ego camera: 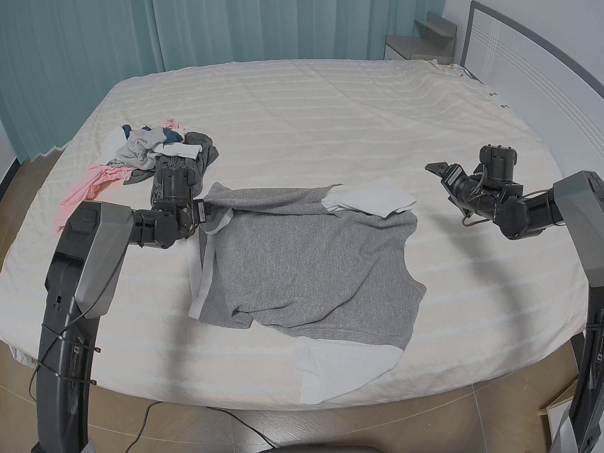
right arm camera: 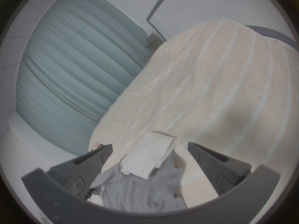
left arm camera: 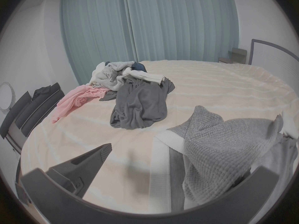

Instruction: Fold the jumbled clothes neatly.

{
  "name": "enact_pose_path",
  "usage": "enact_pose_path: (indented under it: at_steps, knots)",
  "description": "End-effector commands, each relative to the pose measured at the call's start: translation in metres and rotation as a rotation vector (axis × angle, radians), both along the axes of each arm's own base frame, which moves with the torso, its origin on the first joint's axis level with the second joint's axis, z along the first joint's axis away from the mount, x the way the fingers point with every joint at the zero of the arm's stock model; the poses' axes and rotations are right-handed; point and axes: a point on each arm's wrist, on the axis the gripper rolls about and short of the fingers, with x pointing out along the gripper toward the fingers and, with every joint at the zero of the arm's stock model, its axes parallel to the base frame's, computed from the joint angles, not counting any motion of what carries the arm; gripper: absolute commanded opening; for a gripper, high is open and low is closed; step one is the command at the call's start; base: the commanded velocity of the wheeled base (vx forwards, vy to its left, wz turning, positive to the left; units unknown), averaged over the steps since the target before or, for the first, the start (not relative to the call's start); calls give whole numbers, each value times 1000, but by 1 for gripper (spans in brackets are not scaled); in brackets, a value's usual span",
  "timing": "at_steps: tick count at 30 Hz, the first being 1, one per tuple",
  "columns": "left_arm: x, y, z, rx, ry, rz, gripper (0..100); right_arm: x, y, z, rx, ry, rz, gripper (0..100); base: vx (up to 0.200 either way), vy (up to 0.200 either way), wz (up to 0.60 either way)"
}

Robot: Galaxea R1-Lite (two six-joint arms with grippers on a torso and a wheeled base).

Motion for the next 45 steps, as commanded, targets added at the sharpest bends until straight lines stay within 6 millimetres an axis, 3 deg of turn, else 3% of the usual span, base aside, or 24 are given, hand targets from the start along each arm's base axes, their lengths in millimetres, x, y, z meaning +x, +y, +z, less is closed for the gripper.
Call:
enact_pose_path:
  at_steps: [1,3,6,8,11,18,29,37,45]
  knots:
    - [-40,-6,98,-56,-58,-23,100,-41,-2,25,13,-44,39,100,0,0,0]
    - [-55,-9,120,-76,-44,-68,100,-59,-2,31,20,-56,75,100,0,0,0]
    - [-66,-7,137,-81,-52,-95,100,-77,-1,34,27,-46,114,100,0,0,0]
    - [-69,-6,140,-76,-38,-104,100,-82,-1,34,28,-38,121,100,0,0,0]
    - [-77,0,131,9,130,-163,100,-94,0,28,21,-6,133,100,0,0,0]
    - [-85,-8,136,3,150,-203,100,-114,-1,22,25,38,142,100,0,0,0]
    - [-146,-16,168,-227,307,-89,100,-168,3,22,23,51,196,100,0,0,0]
    - [-167,-15,185,-340,295,-24,100,-180,1,7,21,100,197,100,75,0,0]
    - [-172,-23,185,-329,318,-47,100,-185,0,1,39,56,245,100,200,0,0]
